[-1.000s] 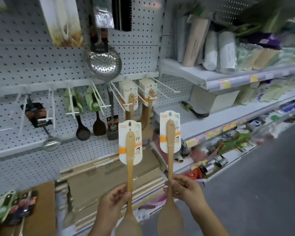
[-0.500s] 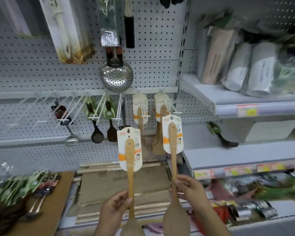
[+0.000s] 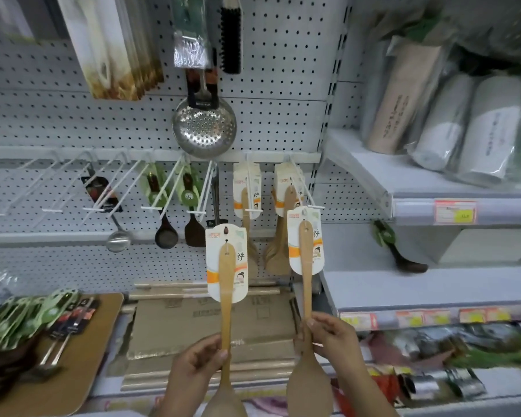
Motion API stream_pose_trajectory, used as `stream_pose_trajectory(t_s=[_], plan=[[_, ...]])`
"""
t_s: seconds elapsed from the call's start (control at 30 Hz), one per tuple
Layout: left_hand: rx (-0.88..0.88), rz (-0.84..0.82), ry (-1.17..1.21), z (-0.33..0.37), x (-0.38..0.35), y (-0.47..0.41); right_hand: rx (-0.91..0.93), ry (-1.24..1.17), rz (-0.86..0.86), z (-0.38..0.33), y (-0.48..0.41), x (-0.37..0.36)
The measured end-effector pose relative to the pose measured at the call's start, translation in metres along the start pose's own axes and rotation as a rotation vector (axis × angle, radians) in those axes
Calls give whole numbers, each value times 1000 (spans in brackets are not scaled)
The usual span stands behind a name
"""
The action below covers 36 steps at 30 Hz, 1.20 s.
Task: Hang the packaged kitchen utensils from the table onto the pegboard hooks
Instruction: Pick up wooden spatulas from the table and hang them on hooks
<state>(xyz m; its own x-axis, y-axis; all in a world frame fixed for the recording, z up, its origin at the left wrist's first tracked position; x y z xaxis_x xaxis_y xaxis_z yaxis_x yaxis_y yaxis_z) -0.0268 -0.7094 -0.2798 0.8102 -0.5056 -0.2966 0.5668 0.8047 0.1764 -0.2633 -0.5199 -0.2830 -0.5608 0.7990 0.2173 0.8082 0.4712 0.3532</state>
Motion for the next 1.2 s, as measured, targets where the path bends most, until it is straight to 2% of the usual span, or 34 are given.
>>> stream_pose_trajectory(t_s=[0.33,0.47,0.67,0.83,0.9,0.97,1.07,1.2], plan=[[12,-38,-46,-4,-2,-16,74,171,94,-58,-84,-17],[41,-55,-31,-13,6,-14,35,112,77,-74,-115,-28],[157,-75,72,-20,2,-9,-47,176,74,-67,-140,-38],[161,-96,57,-26,-6,-6,-8,291,82,-93,-149,-36],[160,-109,40,-27,-11,-7,68,266,108,-109,-144,-33],[148,-119,24,-28,-17,-9,124,175,63,-122,-131,-37],[142,-110,14,-31,-24,-15,193,30,-102,-143,-90,-49],[150,-122,-7,-35,-40,-19,274,-21,-242,-159,-41,-61]])
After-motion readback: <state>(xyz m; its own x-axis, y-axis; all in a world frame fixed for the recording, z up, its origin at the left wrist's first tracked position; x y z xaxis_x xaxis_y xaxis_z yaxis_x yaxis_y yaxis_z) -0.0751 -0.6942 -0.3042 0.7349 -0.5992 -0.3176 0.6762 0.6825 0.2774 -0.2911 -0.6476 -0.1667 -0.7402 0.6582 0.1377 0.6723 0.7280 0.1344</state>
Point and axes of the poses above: each hand's wrist, its own y-axis away from the middle knuckle, its own x-axis out of the back of the hand, z = x × y, the point moved 9 cm from there along -y, towards the middle knuckle, and after that the axes turned 14 degrees about y, right-handed, at the moved point
